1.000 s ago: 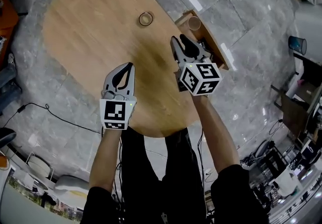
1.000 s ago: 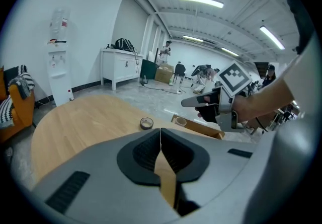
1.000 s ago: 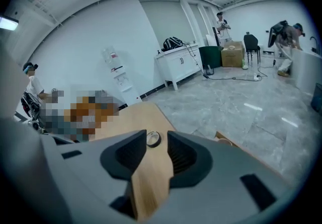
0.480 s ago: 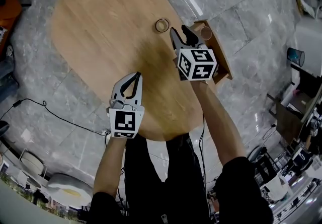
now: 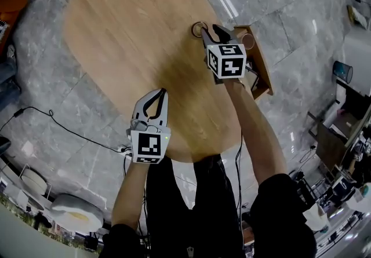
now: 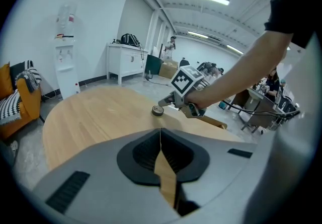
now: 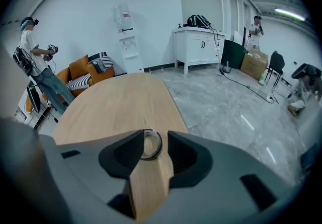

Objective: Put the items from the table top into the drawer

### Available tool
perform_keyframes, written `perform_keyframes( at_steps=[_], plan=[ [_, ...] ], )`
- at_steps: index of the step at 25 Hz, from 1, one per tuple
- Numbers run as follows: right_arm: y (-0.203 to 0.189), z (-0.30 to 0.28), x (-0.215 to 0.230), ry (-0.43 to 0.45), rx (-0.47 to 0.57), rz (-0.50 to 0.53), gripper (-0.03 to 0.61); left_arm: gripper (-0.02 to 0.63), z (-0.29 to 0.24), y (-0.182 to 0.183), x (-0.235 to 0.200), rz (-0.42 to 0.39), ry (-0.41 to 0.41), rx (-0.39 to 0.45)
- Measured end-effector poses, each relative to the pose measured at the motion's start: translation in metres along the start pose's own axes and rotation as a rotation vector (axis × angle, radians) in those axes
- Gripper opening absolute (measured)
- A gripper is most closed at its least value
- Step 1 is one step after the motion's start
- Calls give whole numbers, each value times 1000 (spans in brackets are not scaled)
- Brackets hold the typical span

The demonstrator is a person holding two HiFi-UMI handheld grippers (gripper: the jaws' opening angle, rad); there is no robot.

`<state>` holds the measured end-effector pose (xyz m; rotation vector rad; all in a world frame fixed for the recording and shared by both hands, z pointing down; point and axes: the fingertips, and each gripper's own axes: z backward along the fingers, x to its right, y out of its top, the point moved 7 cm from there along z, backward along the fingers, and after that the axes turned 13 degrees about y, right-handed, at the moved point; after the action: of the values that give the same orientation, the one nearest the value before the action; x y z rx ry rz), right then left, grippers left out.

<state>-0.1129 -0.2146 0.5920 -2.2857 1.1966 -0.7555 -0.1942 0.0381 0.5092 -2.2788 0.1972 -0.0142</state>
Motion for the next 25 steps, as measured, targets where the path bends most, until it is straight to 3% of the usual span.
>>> perform_keyframes(
  at_steps=[3,6,17,19,25],
  plan=[
    [-4,-7,5,-11,-35,2,148,15,2,-6,-2,15,7,-9],
    [-5,-9,6,-43,-49,10,79,15,4,-10,-8,20,11,-18],
    [-11,-23,-3,-78,-144,24,65,15,3,-10,-24,33,37,-26],
    [-11,-23,-8,-78,-147,27,38,15,6,-12,-25,32,35,-31],
    [-18,-3,-4,-64,-117,52,37,15,6,-11,-7,16,19,-42]
  ],
)
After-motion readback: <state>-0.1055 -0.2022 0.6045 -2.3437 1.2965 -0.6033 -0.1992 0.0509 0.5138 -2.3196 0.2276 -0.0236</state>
